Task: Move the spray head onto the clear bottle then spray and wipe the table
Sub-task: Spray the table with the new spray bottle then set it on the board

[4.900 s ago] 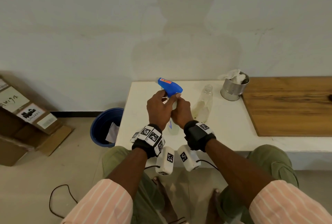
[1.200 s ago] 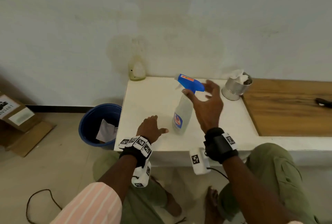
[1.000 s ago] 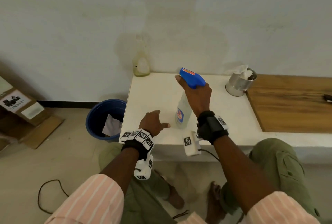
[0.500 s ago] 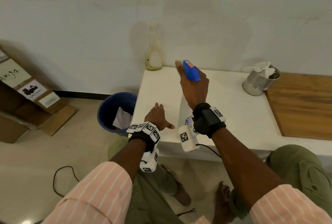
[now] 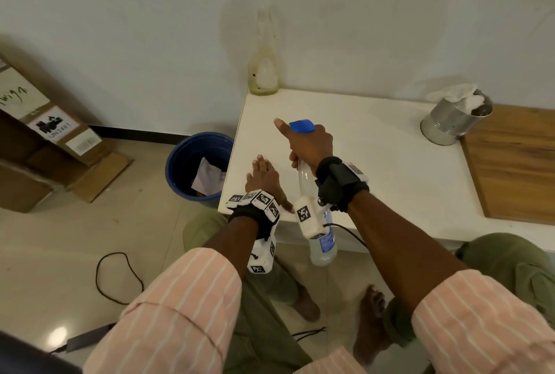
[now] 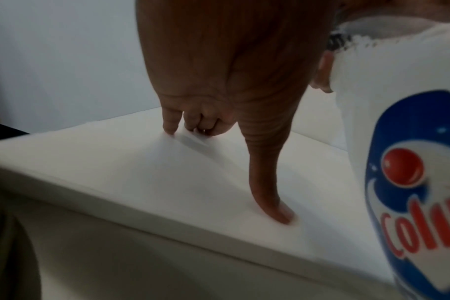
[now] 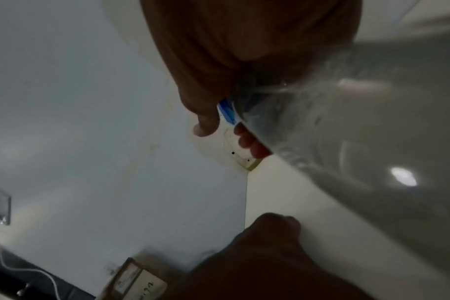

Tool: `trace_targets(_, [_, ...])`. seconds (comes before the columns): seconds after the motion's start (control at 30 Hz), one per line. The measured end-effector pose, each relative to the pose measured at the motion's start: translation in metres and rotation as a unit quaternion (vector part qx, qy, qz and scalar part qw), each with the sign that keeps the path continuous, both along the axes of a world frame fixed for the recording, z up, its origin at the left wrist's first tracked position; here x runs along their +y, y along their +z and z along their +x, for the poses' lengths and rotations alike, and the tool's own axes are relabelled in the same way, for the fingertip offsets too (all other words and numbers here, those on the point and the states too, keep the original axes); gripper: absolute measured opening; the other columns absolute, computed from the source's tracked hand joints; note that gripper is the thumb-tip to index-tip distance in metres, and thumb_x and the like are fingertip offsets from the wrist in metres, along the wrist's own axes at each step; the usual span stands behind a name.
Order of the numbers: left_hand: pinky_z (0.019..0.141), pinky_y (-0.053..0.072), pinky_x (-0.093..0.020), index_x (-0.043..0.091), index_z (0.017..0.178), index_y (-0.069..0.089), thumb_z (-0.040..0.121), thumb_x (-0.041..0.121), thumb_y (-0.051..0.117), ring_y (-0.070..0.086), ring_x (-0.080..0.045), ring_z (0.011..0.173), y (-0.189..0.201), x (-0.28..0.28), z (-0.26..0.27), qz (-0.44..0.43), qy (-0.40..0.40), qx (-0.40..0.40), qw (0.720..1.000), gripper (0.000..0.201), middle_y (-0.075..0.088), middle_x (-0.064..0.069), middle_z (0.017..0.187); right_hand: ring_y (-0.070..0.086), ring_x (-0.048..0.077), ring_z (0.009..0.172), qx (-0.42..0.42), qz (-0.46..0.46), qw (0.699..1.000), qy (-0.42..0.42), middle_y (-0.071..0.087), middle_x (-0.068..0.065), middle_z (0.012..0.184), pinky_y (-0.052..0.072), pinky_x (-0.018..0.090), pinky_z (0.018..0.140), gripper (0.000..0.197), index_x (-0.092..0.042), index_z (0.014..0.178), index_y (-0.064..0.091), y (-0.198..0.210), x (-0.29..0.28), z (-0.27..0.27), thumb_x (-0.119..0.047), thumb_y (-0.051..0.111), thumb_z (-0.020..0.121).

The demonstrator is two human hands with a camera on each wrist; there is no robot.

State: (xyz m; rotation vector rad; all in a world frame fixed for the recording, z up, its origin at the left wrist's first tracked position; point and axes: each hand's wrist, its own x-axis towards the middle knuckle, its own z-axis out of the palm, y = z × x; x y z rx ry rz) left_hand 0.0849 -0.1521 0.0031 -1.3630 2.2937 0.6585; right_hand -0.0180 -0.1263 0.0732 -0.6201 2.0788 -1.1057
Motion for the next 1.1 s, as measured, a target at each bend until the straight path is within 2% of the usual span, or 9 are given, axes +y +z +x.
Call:
trace_targets(0.1, [0.121, 0.016, -0.048, 0.000, 0.152, -0.006, 0.069, 0.035, 0.082, -0.005, -0.028, 0.151, 0.002, 0.001, -0.002, 0.005, 0.006, -0.006, 1.000, 0.126, -0.013, -0.014, 0.161, 0.061, 0.017, 0.045, -0.009, -0.003, 1.000, 0.015, 0.063, 0.002, 0.059, 0.062, 0.035, 0.071, 0.070, -0.010, 0.088, 0.059, 0.000, -0.003, 0.001, -0.076, 0.064, 0.066])
trace_targets(0.23, [0.121, 0.018, -0.047, -0.002, 0.152, 0.000, 0.079, 0.026, 0.075, -0.001, -0.029, 0.151, 0.007, 0.007, -0.003, -0.014, 0.005, 0.003, 1.000, 0.108, -0.008, -0.016, 0.162, 0.067, 0.019, 0.056, -0.024, -0.004, 0.997, 0.077, 0.075, 0.004, 0.080, 0.060, 0.031, 0.069, 0.070, -0.014, 0.106, 0.060, 0.006, -0.006, 0.001, -0.074, 0.063, 0.070])
trace_targets(0.4, [0.121, 0.020, -0.046, -0.003, 0.152, 0.005, 0.088, 0.017, 0.065, 0.002, -0.030, 0.151, 0.010, 0.012, -0.003, -0.032, -0.004, 0.002, 0.999, 0.090, -0.003, -0.018, 0.162, 0.066, 0.018, 0.047, 0.003, 0.007, 0.999, 0.033, 0.065, 0.003, 0.055, 0.058, 0.028, 0.067, 0.066, -0.013, 0.076, 0.053, 0.007, -0.009, -0.001, -0.077, 0.064, 0.064])
trace_targets(0.53, [0.120, 0.020, -0.047, -0.005, 0.151, 0.005, 0.088, 0.017, 0.065, 0.003, -0.031, 0.151, 0.014, 0.012, -0.006, -0.033, -0.011, -0.012, 0.999, 0.090, -0.001, -0.020, 0.161, 0.068, 0.020, 0.051, -0.040, -0.012, 0.999, 0.027, 0.073, 0.002, 0.071, 0.061, 0.036, 0.076, 0.076, -0.017, 0.110, 0.058, 0.008, -0.010, -0.005, -0.076, 0.066, 0.064])
trace_targets(0.63, [0.120, 0.020, -0.048, -0.005, 0.151, 0.007, 0.091, 0.016, 0.061, 0.004, -0.032, 0.151, 0.013, 0.011, -0.009, -0.048, -0.016, -0.007, 0.999, 0.083, 0.001, -0.021, 0.161, 0.066, 0.018, 0.049, -0.005, 0.008, 0.999, 0.032, 0.066, 0.003, 0.057, 0.060, 0.032, 0.072, 0.071, -0.012, 0.086, 0.057, 0.009, -0.010, -0.005, -0.080, 0.063, 0.063])
trace_targets(0.77, [0.120, 0.019, -0.048, -0.006, 0.151, 0.005, 0.088, 0.020, 0.065, 0.002, -0.033, 0.151, 0.012, 0.014, -0.008, -0.041, -0.027, -0.005, 0.999, 0.090, 0.001, -0.022, 0.161, 0.069, 0.021, 0.053, -0.038, -0.004, 0.995, 0.090, 0.074, 0.003, 0.073, 0.061, 0.032, 0.067, 0.077, -0.011, 0.103, 0.062, 0.009, -0.009, -0.003, -0.078, 0.064, 0.064])
trace_targets(0.87, [0.120, 0.019, -0.049, -0.005, 0.151, 0.006, 0.086, 0.020, 0.068, 0.002, -0.033, 0.151, 0.011, 0.018, -0.010, -0.039, -0.043, 0.012, 0.998, 0.093, 0.001, -0.022, 0.161, 0.066, 0.021, 0.051, -0.021, -0.012, 0.996, 0.085, 0.065, 0.004, 0.057, 0.058, 0.037, 0.078, 0.068, -0.013, 0.076, 0.055, 0.007, -0.003, -0.007, -0.078, 0.064, 0.063])
trace_targets(1.0, [0.120, 0.021, -0.047, -0.004, 0.151, 0.012, 0.090, 0.014, 0.061, 0.006, -0.032, 0.151, 0.008, 0.030, -0.018, -0.039, -0.055, 0.053, 0.996, 0.081, 0.007, -0.021, 0.161, 0.067, 0.022, 0.050, -0.057, -0.030, 0.997, 0.049, 0.072, 0.003, 0.067, 0.060, 0.035, 0.069, 0.074, -0.011, 0.094, 0.063, 0.010, 0.006, -0.019, -0.077, 0.067, 0.062])
trace_targets(1.1, [0.120, 0.023, -0.044, -0.004, 0.151, 0.013, 0.093, 0.012, 0.055, 0.008, -0.031, 0.151, 0.008, 0.038, -0.027, -0.039, -0.063, 0.071, 0.995, 0.073, 0.009, -0.020, 0.160, 0.062, 0.020, 0.044, -0.035, -0.031, 0.999, 0.017, 0.061, 0.000, 0.051, 0.059, 0.033, 0.063, 0.070, -0.014, 0.074, 0.055, 0.010, 0.013, -0.028, -0.081, 0.068, 0.055])
